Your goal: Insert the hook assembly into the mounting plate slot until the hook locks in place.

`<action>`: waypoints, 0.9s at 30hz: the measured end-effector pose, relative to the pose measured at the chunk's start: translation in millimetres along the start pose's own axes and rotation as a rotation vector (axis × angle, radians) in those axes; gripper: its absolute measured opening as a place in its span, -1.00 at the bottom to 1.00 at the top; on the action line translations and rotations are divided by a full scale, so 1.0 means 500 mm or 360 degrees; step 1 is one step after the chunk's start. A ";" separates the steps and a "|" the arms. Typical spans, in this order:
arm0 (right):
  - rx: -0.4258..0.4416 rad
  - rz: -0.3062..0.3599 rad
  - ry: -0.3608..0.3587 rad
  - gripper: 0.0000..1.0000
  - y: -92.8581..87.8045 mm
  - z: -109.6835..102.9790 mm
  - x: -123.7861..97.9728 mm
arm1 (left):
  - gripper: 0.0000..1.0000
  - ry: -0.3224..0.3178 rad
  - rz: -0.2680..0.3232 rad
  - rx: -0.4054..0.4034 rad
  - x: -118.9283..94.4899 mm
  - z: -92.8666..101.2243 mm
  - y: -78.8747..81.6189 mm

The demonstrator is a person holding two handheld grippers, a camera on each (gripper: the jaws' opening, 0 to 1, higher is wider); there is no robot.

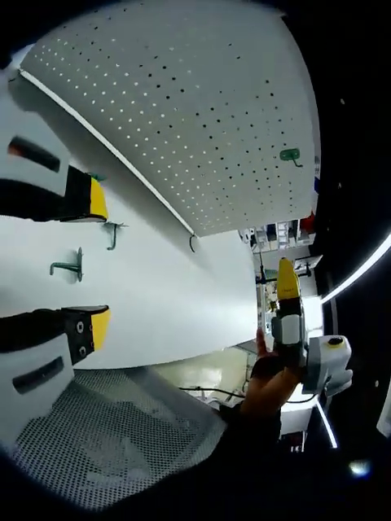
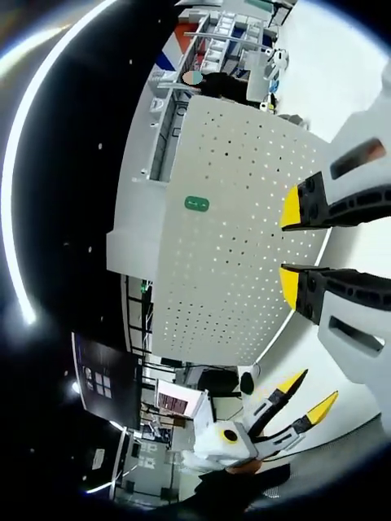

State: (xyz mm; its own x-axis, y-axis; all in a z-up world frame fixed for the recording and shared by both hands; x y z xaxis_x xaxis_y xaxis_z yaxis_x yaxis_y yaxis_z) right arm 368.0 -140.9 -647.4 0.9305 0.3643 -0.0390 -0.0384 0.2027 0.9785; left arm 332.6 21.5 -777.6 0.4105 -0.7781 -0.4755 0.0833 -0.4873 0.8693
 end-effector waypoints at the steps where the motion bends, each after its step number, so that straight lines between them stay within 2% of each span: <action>1: 0.0002 -0.0001 -0.0001 -0.71 0.000 0.000 0.000 | -0.16 -0.0012 -0.0006 0.0014 0.004 0.001 -0.002; 13: 0.0010 -0.0016 -0.0011 -0.70 -0.007 0.003 0.002 | -0.29 -0.0168 -0.0105 0.0106 0.057 0.016 -0.043; 22: 0.0027 -0.0025 -0.0010 -0.69 -0.013 0.002 0.003 | -0.40 -0.0210 -0.0171 0.0133 0.085 0.017 -0.066; 27: 0.0050 -0.0027 0.0000 -0.69 -0.015 0.000 0.003 | -0.43 -0.0218 -0.0233 0.0188 0.101 0.016 -0.085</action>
State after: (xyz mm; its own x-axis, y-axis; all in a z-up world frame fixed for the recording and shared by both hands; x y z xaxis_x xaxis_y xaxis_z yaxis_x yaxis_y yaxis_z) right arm 369.7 -142.1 -654.7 0.9309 0.3610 -0.0559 -0.0109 0.1803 0.9835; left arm 342.2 -0.2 -839.7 0.2740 -0.7384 -0.6162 0.0227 -0.6355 0.7717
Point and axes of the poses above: the point that each gripper's makers call its tool centre point, and the gripper's own axes: x roughly forward along the fingers, z roughly to its right, y roughly out of its top, the point moved 2 cm from there along -x, roughly backward along the fingers
